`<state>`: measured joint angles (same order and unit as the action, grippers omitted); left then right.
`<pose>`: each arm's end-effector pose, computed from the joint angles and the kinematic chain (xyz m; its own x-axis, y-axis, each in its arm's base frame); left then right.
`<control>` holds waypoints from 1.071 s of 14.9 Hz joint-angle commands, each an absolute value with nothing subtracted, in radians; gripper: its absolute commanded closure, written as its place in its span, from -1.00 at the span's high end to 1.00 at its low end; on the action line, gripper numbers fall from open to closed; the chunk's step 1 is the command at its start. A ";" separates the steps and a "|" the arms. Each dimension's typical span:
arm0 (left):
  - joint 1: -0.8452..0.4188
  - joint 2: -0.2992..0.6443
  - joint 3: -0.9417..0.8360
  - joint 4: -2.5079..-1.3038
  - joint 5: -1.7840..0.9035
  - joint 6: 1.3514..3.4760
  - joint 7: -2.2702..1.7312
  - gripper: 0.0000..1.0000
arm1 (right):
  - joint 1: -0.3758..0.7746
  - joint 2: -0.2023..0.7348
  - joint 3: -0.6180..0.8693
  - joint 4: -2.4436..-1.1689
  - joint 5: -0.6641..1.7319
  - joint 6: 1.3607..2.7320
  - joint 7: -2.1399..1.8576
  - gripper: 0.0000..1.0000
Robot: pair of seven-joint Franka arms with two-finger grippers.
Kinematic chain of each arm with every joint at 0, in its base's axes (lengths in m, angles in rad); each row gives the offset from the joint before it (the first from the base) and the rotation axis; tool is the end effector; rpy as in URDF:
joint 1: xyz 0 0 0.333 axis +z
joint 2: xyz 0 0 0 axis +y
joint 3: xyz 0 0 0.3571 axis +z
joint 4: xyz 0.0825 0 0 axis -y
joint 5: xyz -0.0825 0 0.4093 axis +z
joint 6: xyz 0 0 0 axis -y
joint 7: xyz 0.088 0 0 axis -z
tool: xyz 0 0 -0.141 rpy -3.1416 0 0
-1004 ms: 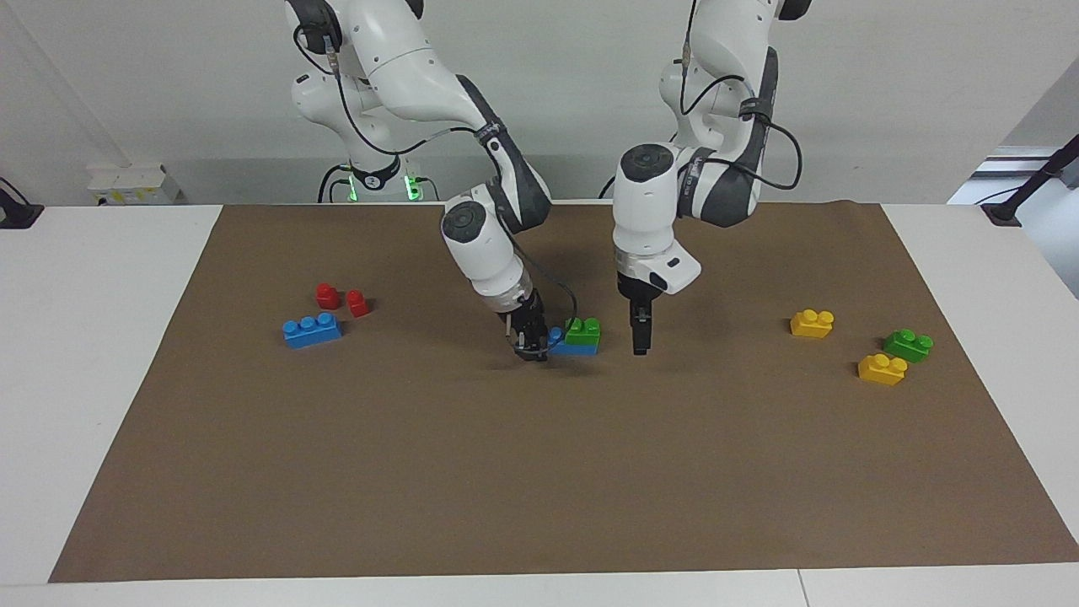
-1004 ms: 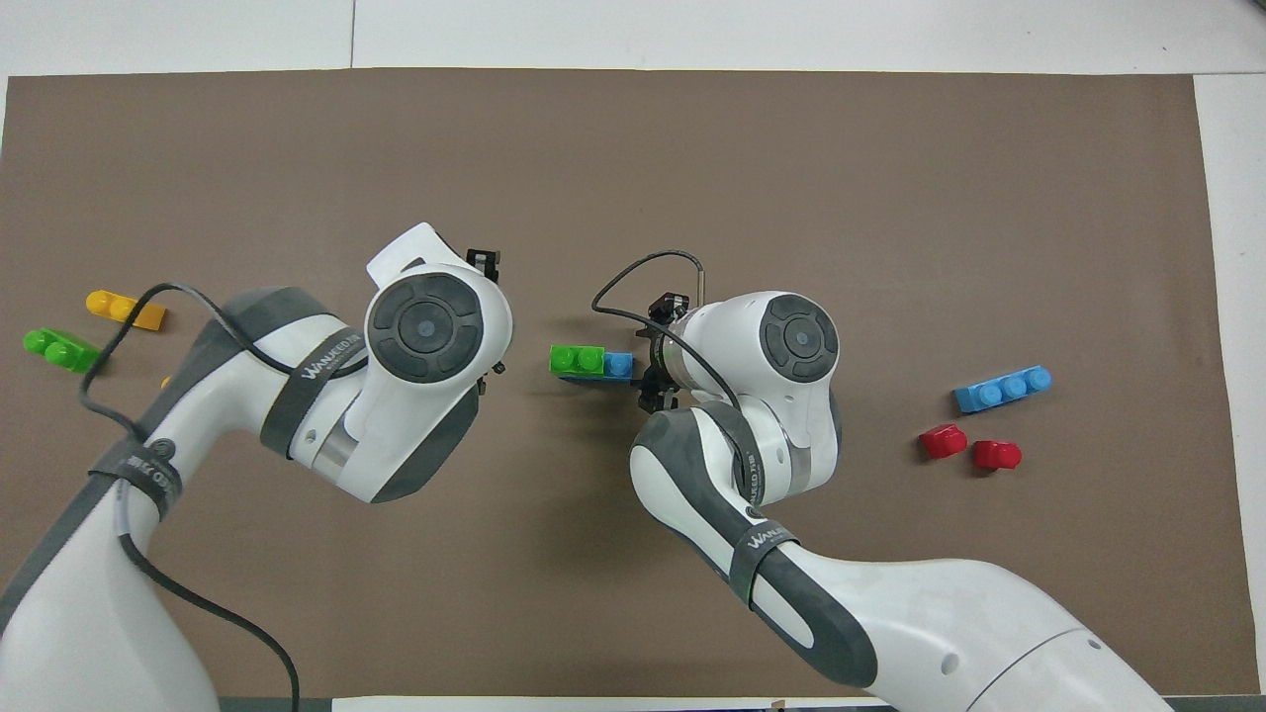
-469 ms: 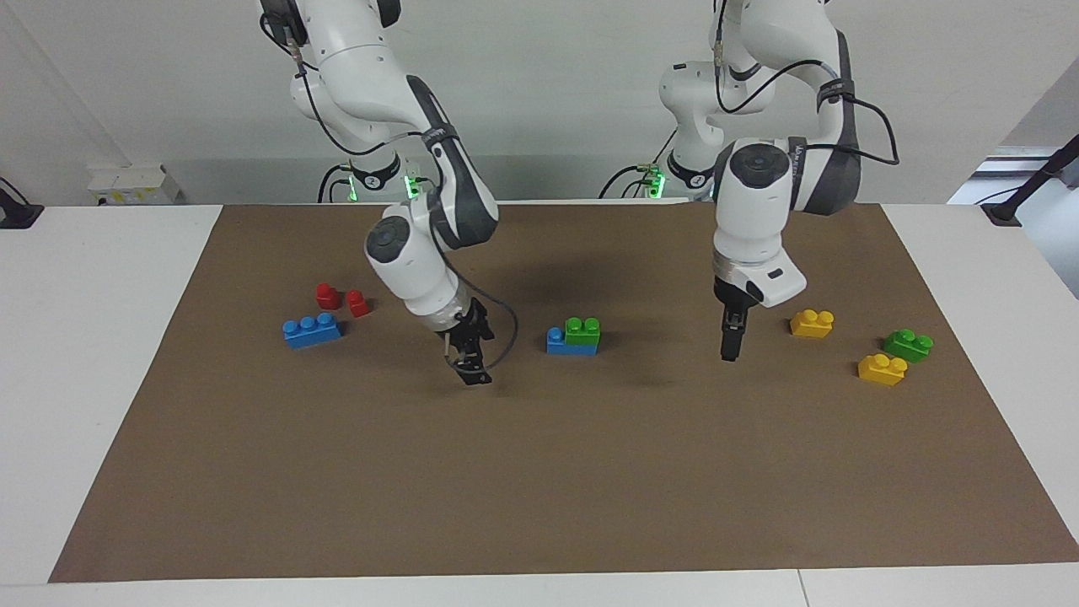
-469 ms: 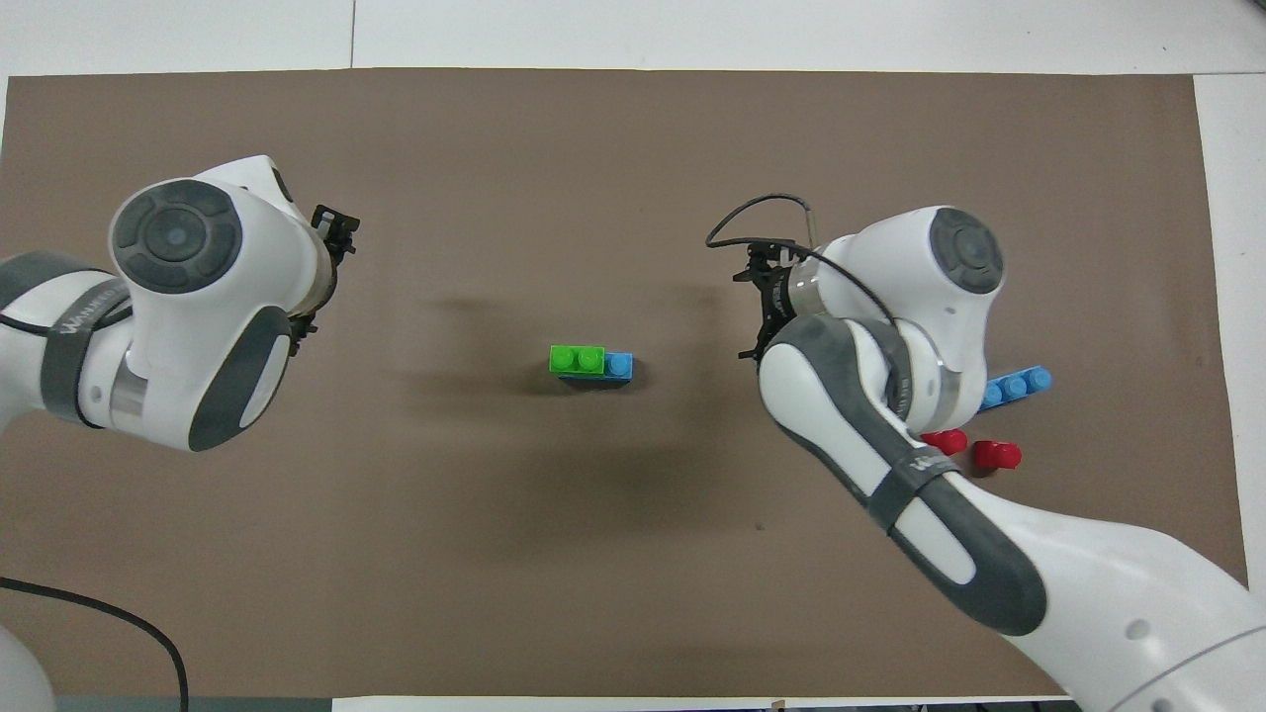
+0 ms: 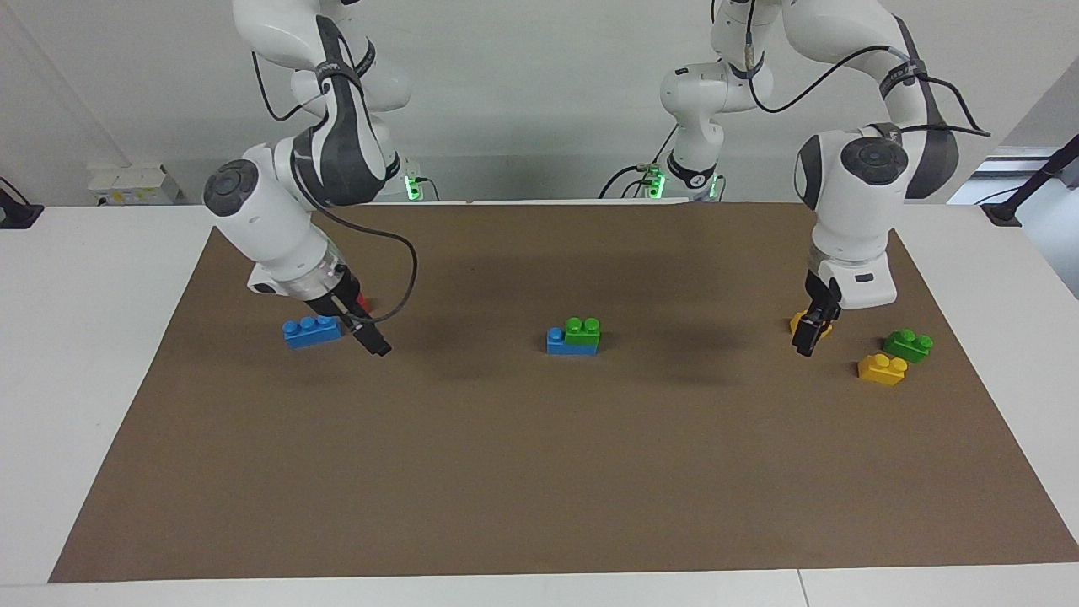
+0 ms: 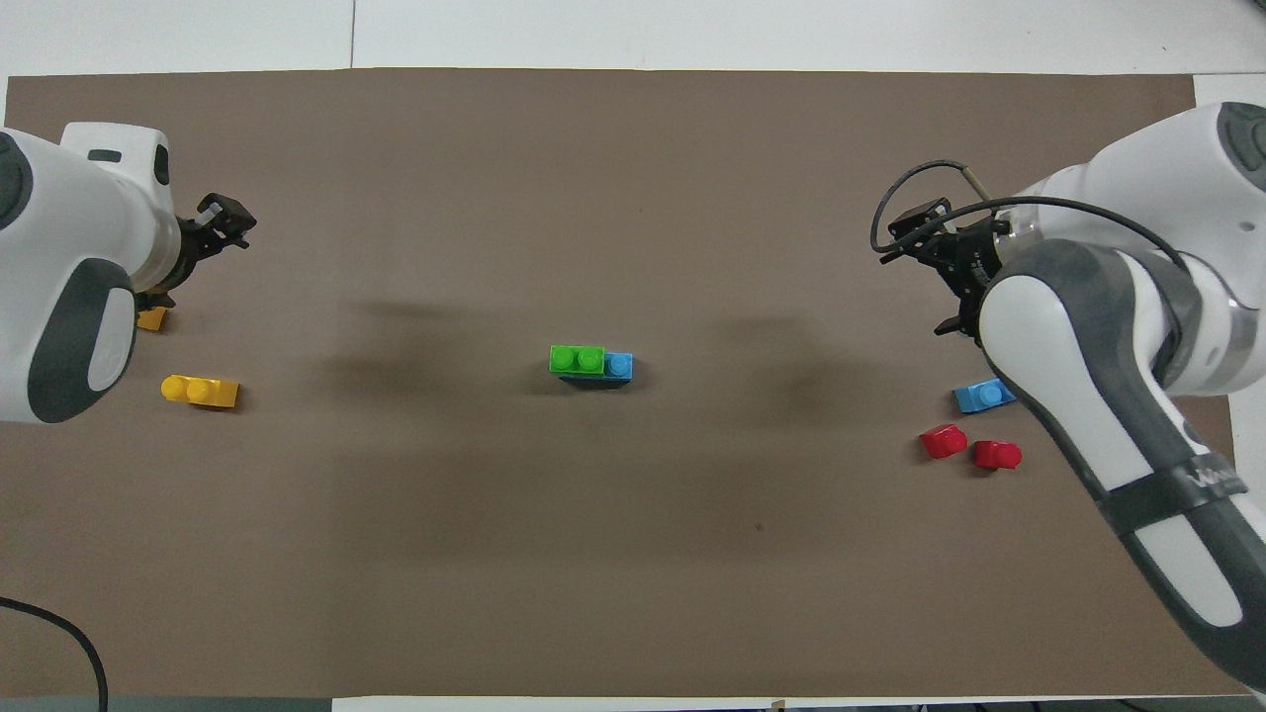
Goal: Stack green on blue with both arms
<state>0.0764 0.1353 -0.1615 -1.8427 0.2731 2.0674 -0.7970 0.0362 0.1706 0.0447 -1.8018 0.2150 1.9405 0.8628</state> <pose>0.6395 -0.0286 0.4602 0.8149 0.5376 0.2165 0.5666 -0.8175 -0.1031 0.6316 0.0713 0.4455 0.6461 -0.7416 -0.1808 -0.7622 -0.6392 -0.1022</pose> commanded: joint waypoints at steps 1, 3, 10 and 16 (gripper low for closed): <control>0.107 0.135 -0.169 -1.755 0.224 1.945 -0.542 1.00 | -0.021 0.150 0.058 -1.732 0.187 1.838 0.695 1.00; 0.117 0.140 -0.167 -1.691 0.192 1.852 -0.413 1.00 | -0.038 0.130 0.057 -1.694 0.152 1.764 0.565 1.00; 0.118 0.124 -0.181 -1.507 0.143 1.455 -0.239 1.00 | -0.040 0.061 0.057 -1.629 -0.003 1.611 0.112 1.00; 0.121 0.064 -0.183 -1.508 0.127 1.407 -0.043 1.00 | -0.058 -0.014 0.055 -1.621 -0.018 1.516 0.049 1.00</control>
<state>0.1203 0.0731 -0.1895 -1.5057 0.1485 1.4242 -0.0930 -0.0310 -0.0008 0.0477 -1.6200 0.0063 1.5328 0.0841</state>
